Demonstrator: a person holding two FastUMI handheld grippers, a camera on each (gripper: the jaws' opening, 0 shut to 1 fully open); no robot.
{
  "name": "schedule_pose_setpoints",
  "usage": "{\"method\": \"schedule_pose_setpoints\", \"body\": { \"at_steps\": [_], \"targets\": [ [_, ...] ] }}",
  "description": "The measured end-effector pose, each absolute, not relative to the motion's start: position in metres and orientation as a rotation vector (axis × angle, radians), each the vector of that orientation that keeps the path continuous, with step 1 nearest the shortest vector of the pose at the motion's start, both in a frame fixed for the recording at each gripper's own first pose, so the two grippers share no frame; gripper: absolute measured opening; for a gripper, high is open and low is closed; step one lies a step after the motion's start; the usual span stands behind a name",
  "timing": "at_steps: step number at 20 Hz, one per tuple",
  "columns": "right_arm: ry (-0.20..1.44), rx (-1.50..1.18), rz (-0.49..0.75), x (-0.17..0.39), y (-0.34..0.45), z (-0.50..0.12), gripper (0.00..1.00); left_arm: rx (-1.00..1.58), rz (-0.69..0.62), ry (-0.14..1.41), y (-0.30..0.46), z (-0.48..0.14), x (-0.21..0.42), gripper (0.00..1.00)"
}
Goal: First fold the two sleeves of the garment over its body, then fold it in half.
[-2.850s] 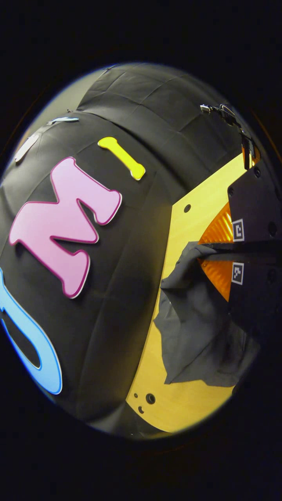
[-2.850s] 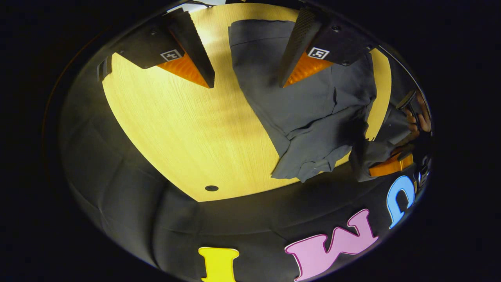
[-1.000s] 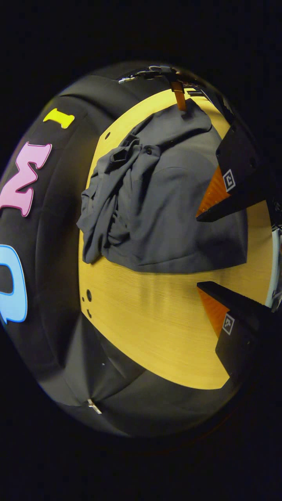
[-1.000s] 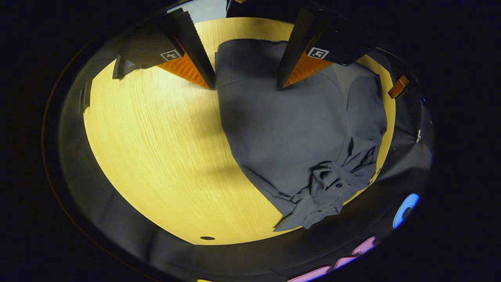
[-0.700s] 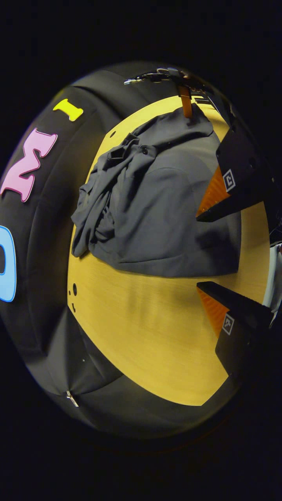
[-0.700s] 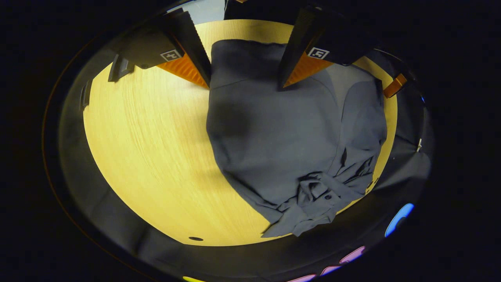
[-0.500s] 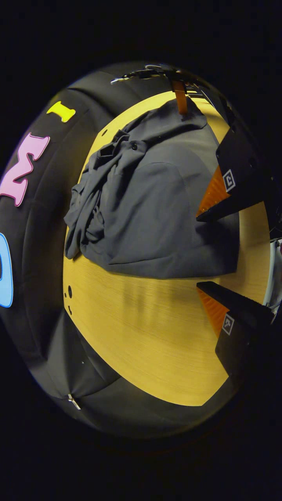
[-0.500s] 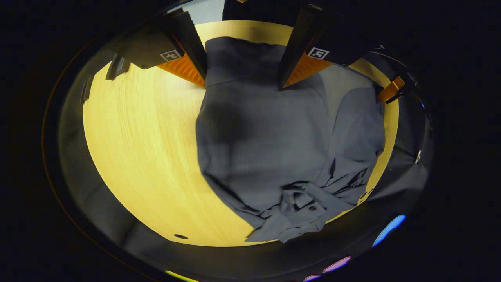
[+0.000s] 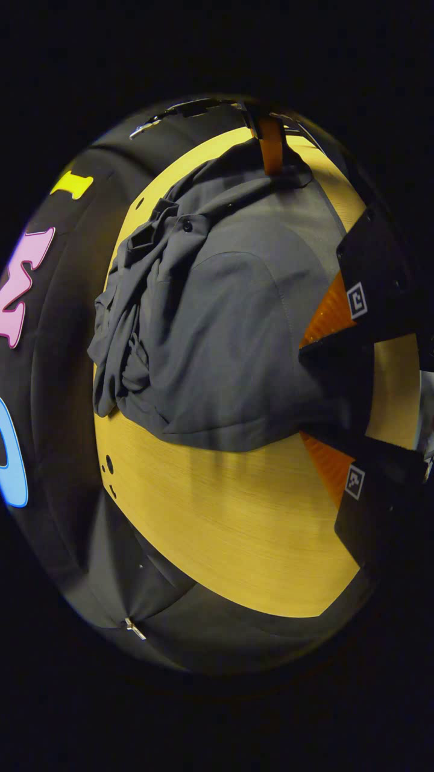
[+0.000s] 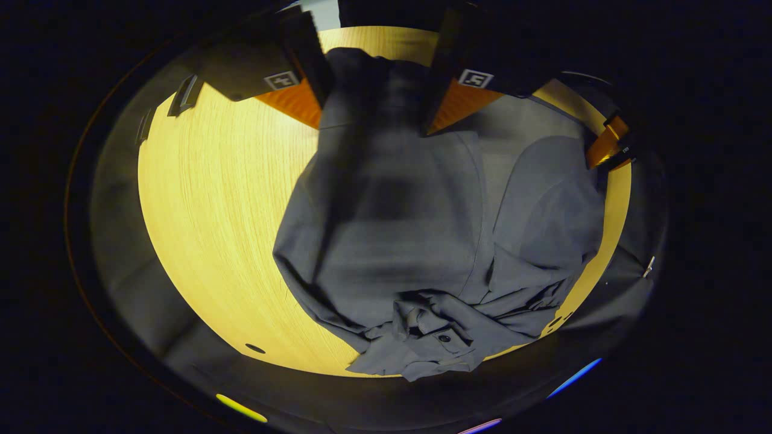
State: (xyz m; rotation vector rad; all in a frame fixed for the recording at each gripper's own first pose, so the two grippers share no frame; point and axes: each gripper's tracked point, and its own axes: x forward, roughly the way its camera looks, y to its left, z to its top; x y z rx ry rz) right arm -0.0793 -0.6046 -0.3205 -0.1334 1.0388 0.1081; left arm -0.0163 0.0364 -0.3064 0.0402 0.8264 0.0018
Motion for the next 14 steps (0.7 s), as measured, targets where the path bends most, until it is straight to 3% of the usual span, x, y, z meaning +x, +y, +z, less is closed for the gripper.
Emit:
{"method": "schedule_pose_setpoints", "body": {
  "at_steps": [1, 2, 3, 4, 5, 6, 7, 8, 14],
  "targets": [
    [1.025, -0.117, 0.082, -0.077, -0.608, -0.319, 0.67, 0.051, 0.000, 0.822, 0.035, -0.306, -0.016, 0.77],
    [1.024, -0.097, 0.068, -0.077, -0.607, -0.320, 0.55, 0.049, -0.013, 0.819, 0.033, -0.308, -0.016, 0.63],
    [1.020, -0.096, 0.074, -0.076, -0.607, -0.321, 0.43, 0.045, -0.027, 0.816, 0.028, -0.306, -0.016, 0.56],
    [1.021, -0.076, 0.082, -0.077, -0.606, -0.321, 0.43, 0.043, -0.039, 0.815, 0.027, -0.307, -0.016, 0.50],
    [1.019, -0.058, 0.090, -0.075, -0.604, -0.320, 0.21, 0.041, -0.048, 0.811, 0.024, -0.308, -0.015, 0.44],
    [1.025, -0.031, 0.107, -0.074, -0.599, -0.321, 0.20, 0.032, -0.054, 0.806, 0.021, -0.308, -0.013, 0.29],
    [1.028, -0.012, 0.137, -0.075, -0.596, -0.321, 0.08, 0.023, -0.052, 0.796, 0.019, -0.308, -0.010, 0.23],
    [1.037, -0.005, 0.164, -0.075, -0.595, -0.319, 0.07, 0.017, -0.071, 0.788, 0.016, -0.305, -0.010, 0.07],
    [0.982, 0.033, 0.213, -0.068, -0.596, -0.299, 0.06, -0.097, -0.099, 0.766, 0.015, -0.273, -0.004, 0.05]
  ]
}}
